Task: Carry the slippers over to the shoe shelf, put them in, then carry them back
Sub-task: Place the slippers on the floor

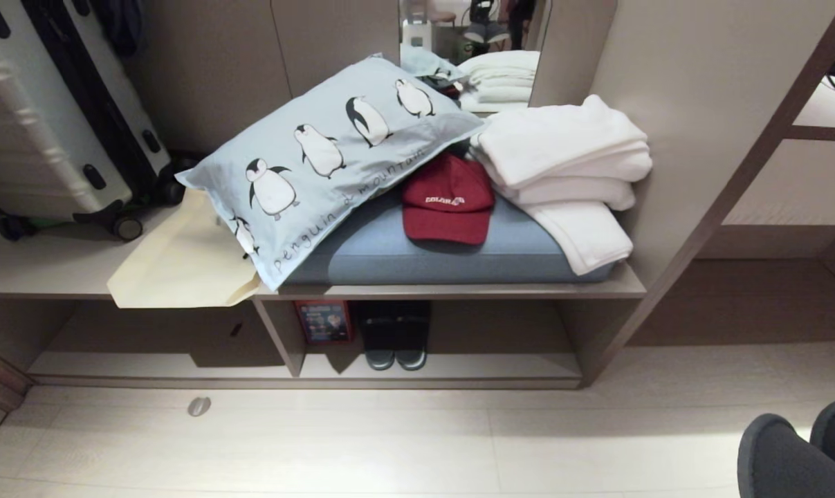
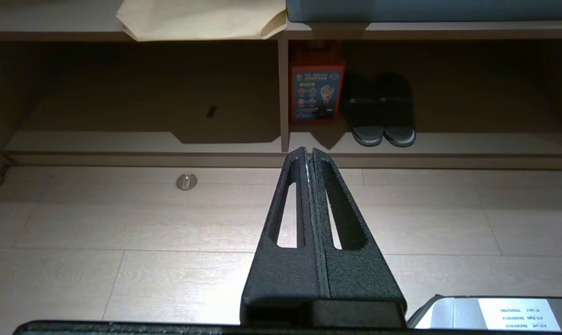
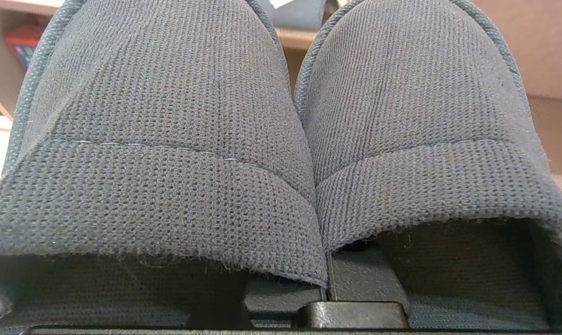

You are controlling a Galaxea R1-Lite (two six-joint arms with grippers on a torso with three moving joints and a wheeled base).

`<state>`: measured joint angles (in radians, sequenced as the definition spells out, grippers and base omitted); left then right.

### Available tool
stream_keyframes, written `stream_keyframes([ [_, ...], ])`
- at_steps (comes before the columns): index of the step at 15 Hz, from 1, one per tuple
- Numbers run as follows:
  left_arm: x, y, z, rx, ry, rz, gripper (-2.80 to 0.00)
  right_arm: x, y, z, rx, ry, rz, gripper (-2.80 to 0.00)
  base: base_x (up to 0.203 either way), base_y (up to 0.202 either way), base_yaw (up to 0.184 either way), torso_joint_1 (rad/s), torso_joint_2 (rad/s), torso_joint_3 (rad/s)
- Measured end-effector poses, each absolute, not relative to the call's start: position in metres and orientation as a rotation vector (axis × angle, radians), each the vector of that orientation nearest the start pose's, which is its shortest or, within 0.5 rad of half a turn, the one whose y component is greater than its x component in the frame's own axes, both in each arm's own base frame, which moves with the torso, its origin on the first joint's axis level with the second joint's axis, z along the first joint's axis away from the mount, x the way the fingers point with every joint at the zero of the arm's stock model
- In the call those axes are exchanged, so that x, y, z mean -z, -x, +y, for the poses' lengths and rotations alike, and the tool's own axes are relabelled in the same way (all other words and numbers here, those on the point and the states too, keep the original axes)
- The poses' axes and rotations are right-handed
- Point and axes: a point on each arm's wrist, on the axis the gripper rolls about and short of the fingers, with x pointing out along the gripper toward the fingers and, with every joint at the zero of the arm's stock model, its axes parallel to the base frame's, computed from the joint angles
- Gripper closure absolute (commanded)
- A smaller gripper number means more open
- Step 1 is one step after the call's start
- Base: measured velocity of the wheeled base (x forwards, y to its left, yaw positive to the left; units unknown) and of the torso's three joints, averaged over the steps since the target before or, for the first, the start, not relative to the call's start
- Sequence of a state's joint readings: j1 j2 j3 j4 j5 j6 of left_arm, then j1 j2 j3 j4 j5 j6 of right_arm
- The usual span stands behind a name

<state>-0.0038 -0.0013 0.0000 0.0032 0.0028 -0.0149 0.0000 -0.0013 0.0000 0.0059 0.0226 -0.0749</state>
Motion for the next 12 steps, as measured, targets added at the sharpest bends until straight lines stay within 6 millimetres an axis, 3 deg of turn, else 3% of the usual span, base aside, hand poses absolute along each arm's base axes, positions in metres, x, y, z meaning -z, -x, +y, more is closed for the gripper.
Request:
stream_keyframes([
  [12,-0.0751,0.0229,0.0002,0.002,0.015,0.002,0.00,-0.0748,0.0229,0.0005,-0.023,0.075,0.004,0.00,0.000,0.000,0.000,0.002,0.00,0.201],
])
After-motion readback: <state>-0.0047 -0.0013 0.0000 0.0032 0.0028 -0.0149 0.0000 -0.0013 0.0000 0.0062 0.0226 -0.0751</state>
